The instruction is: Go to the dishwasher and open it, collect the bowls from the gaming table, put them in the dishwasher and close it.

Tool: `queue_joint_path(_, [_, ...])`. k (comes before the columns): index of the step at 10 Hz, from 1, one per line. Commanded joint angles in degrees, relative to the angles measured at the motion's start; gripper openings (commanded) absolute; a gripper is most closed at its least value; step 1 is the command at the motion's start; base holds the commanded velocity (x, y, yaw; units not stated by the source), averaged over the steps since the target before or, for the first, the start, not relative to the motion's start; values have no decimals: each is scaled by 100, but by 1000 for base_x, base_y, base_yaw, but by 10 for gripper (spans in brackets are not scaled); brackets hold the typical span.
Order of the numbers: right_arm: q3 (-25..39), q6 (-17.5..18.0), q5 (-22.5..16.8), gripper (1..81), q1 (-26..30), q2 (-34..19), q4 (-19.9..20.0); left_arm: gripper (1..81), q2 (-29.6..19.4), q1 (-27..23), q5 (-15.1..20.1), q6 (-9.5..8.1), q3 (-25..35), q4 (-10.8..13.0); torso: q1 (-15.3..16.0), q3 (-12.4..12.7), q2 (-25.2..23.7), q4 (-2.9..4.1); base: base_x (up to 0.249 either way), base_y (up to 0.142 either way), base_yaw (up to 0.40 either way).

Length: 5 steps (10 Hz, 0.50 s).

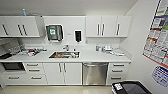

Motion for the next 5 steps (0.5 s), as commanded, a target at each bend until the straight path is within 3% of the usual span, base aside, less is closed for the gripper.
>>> queue_joint_path(1, [80,-11,-264,811,235,-122,-9,811,-99,-282,270,14,66,15,0,0,0,0,116,0,0])
queue_joint_path(5, [89,-11,-264,811,243,-122,0,811,-108,-291,270,14,66,15,0,0,0,0,116,0,0])
